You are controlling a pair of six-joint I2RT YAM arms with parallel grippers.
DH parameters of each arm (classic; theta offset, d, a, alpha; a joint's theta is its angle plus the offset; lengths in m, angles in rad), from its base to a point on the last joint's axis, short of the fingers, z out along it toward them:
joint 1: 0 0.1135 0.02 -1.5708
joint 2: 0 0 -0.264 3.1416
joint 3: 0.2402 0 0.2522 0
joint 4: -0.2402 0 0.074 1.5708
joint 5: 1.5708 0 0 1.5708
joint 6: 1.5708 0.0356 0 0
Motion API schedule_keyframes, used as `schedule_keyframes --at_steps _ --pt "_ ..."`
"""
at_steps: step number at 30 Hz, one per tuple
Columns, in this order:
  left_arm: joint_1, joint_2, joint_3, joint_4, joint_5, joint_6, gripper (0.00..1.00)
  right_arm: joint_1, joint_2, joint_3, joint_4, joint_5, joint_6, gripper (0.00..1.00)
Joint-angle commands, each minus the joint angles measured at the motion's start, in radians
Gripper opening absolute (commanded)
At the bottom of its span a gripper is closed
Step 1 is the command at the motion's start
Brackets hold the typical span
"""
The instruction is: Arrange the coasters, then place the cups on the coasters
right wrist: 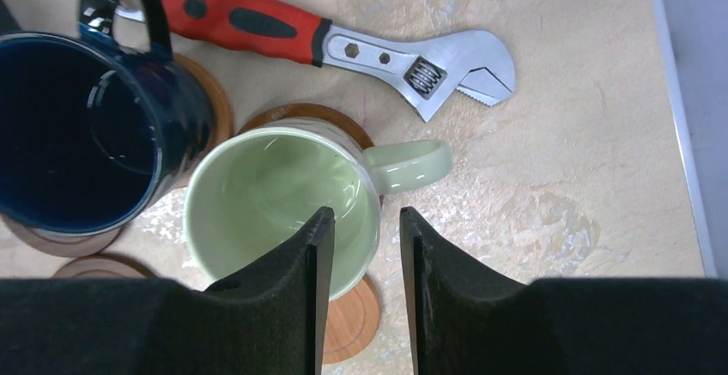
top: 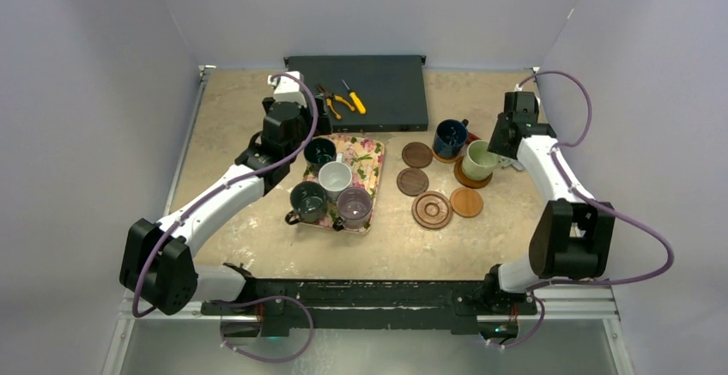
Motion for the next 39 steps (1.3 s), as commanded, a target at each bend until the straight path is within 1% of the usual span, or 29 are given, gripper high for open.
schedule_keyframes --at_steps 1,4,7,11,14,16,17,21,24,26,29,32,33,34,36,39 --pt "0.005 0.018 0.067 -0.016 0.094 0.018 0.90 -0.003 -0.089 0.038 0.030 0.007 -0.007 0.38" --pt "0.006 0.062 0.122 -0.093 0.147 0.015 0.89 -0.002 -0.151 0.039 0.052 -0.049 -0.019 0.39" --pt "0.010 0.094 0.147 -0.179 0.187 0.012 0.87 -0.002 -0.223 0.027 0.094 -0.156 -0.026 0.41" --pt "0.036 0.112 0.137 -0.235 0.228 0.000 0.84 0.008 -0.291 -0.006 0.165 -0.330 -0.024 0.42" --pt "0.071 0.124 0.126 -0.277 0.231 -0.001 0.83 0.033 -0.314 -0.020 0.194 -0.407 -0.020 0.42" --pt "0.107 0.131 0.116 -0.298 0.232 -0.007 0.81 0.041 -0.318 -0.027 0.202 -0.413 -0.024 0.42" --pt "0.126 0.135 0.109 -0.302 0.240 -0.012 0.80 0.066 -0.318 -0.029 0.206 -0.413 -0.027 0.42" --pt "0.183 0.168 0.092 -0.318 0.325 -0.038 0.72 0.087 -0.307 -0.050 0.218 -0.404 -0.040 0.41" --pt "0.184 0.211 0.100 -0.331 0.350 -0.031 0.65 0.096 -0.298 -0.072 0.232 -0.387 -0.043 0.41" --pt "0.186 0.242 0.123 -0.363 0.329 -0.019 0.60 0.101 -0.288 -0.079 0.239 -0.391 -0.042 0.41" --pt "0.187 0.277 0.142 -0.397 0.282 -0.006 0.57 0.106 -0.273 -0.081 0.242 -0.393 -0.043 0.40" --pt "0.188 0.307 0.147 -0.399 0.298 -0.004 0.52 0.108 -0.271 -0.091 0.250 -0.387 -0.041 0.40" --pt "0.187 0.320 0.153 -0.403 0.308 -0.004 0.49 0.109 -0.272 -0.095 0.254 -0.387 -0.039 0.40" --pt "0.188 0.331 0.160 -0.408 0.318 -0.002 0.45 0.110 -0.275 -0.100 0.257 -0.385 -0.037 0.39" --pt "0.188 0.348 0.173 -0.414 0.324 0.001 0.30 0.112 -0.279 -0.105 0.261 -0.384 -0.033 0.39" --pt "0.188 0.340 0.179 -0.411 0.306 0.001 0.06 0.113 -0.280 -0.101 0.253 -0.374 -0.035 0.39"
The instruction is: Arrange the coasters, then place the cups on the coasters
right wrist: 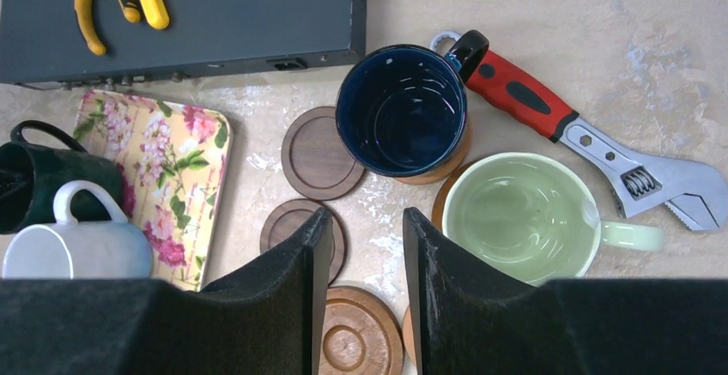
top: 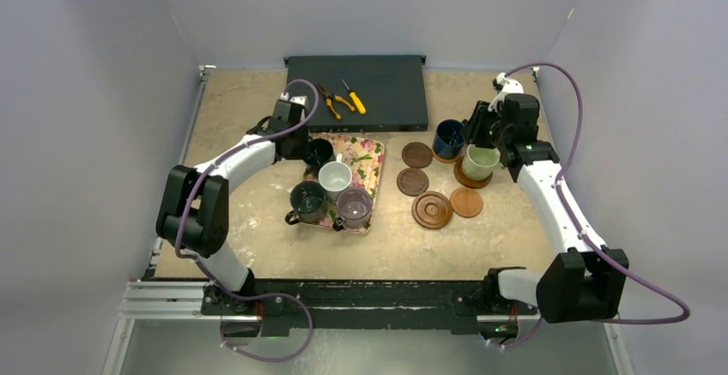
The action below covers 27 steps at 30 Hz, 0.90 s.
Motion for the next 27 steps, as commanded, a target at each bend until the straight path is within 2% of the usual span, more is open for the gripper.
schedule_keyframes --at_steps 1,8,12,15,20,24,27 --pt "0.003 -0.025 0.046 0.008 -0.023 0.015 0.00 0.006 -0.017 0.006 0.023 0.004 -0.015 0.39" --pt "0.004 -0.286 -0.078 0.155 -0.203 0.002 0.00 0.018 -0.025 0.019 0.019 0.013 -0.005 0.38" --pt "0.003 -0.452 -0.171 0.278 -0.224 0.028 0.00 0.035 -0.030 0.025 0.024 0.023 -0.002 0.37" --pt "0.003 -0.559 -0.241 0.408 -0.167 0.068 0.00 0.050 -0.034 0.026 0.033 0.021 -0.005 0.37" --pt "0.000 -0.678 -0.334 0.584 0.007 0.112 0.00 0.089 -0.048 0.019 0.056 -0.012 -0.011 0.37" --pt "-0.037 -0.682 -0.339 0.631 0.113 0.136 0.00 0.141 -0.070 0.027 0.069 -0.024 -0.002 0.38" --pt "-0.107 -0.646 -0.306 0.634 0.137 0.152 0.00 0.176 -0.096 0.028 0.088 -0.046 0.037 0.38"
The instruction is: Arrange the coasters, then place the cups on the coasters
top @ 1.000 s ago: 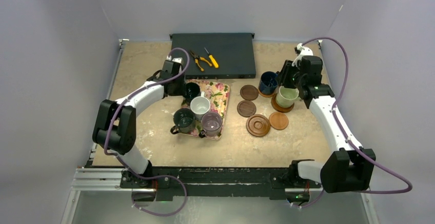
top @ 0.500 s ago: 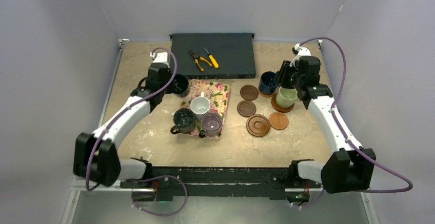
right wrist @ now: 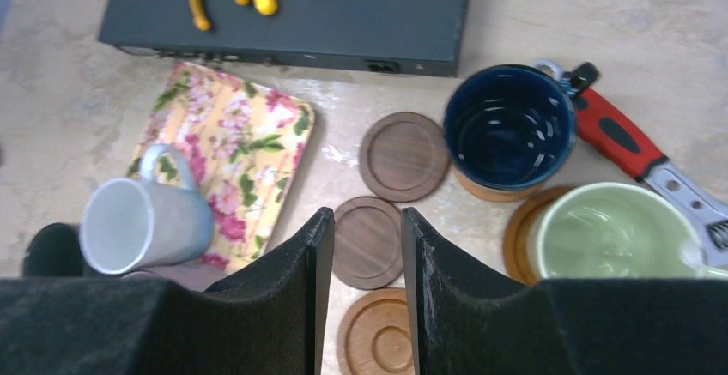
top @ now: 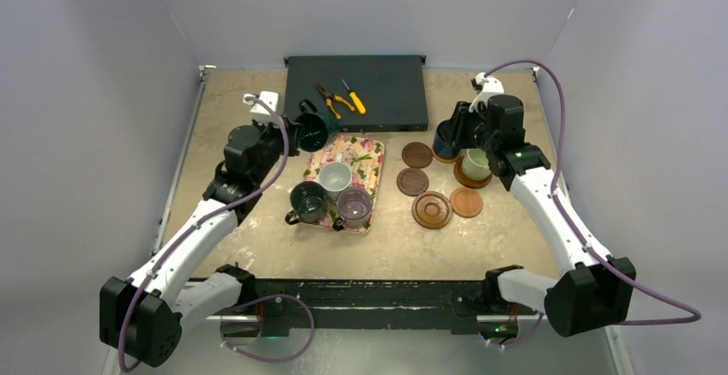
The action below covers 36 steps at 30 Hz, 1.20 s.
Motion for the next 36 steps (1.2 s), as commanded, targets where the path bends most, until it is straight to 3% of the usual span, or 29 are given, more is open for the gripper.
schedule_keyframes --at_steps 1,5,9,13,17,23,29,33,36 --pt "-0.094 0.035 0.064 0.168 0.114 0.031 0.00 0.057 -0.059 0.026 0.067 -0.036 0.054 0.38" --pt "-0.201 0.162 0.206 0.082 0.000 -0.014 0.00 0.175 -0.080 0.036 0.085 0.049 0.156 0.40" --pt "-0.243 0.316 0.363 -0.019 -0.098 -0.189 0.00 0.289 -0.070 0.081 0.060 0.178 0.228 0.43" --pt "-0.296 0.455 0.465 -0.119 -0.180 -0.324 0.00 0.321 -0.076 0.096 0.032 0.290 0.242 0.53" --pt "-0.359 0.564 0.559 -0.228 -0.288 -0.410 0.00 0.321 -0.083 0.107 -0.042 0.436 0.251 0.60" --pt "-0.434 0.654 0.628 -0.305 -0.394 -0.554 0.00 0.298 -0.135 0.107 -0.129 0.630 0.233 0.79" --pt "-0.497 0.815 0.791 -0.433 -0.416 -0.647 0.00 0.089 -0.204 0.047 -0.065 0.514 0.184 0.86" --pt "-0.523 0.926 0.899 -0.486 -0.425 -0.679 0.00 0.078 -0.224 0.026 -0.058 0.568 0.173 0.97" --pt "-0.532 1.006 0.960 -0.492 -0.412 -0.687 0.00 0.070 -0.234 -0.006 -0.049 0.632 0.149 0.98"
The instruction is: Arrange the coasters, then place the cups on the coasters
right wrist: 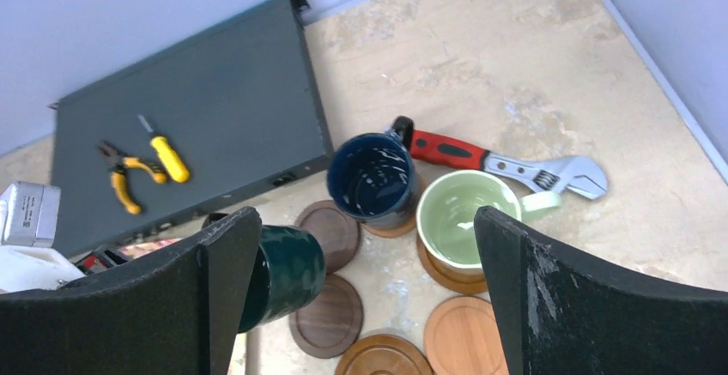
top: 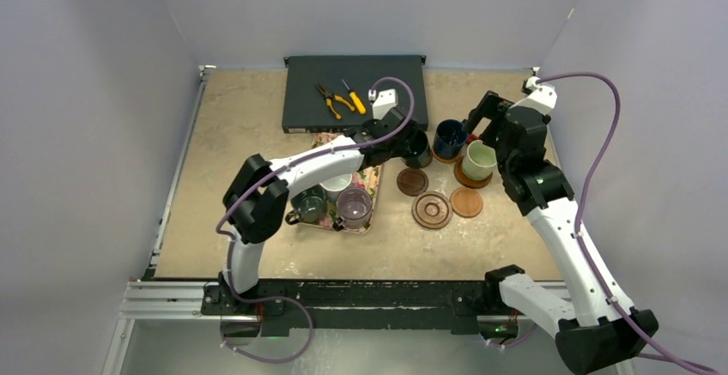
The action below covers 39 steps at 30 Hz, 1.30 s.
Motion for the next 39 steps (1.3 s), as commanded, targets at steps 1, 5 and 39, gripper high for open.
schedule_keyframes --at_steps 1,5,39 --pt "-0.016 0.078 0.136 0.004 -0.020 -0.061 0.00 -0.012 -0.014 -0.045 0.026 0.101 -0.045 0.98" --pt "-0.019 0.158 0.216 -0.038 -0.021 -0.039 0.00 -0.052 -0.055 -0.076 0.048 0.111 -0.052 0.98" --pt "-0.018 0.347 0.473 -0.148 -0.131 0.039 0.00 -0.060 -0.082 -0.106 0.092 0.045 -0.071 0.98"
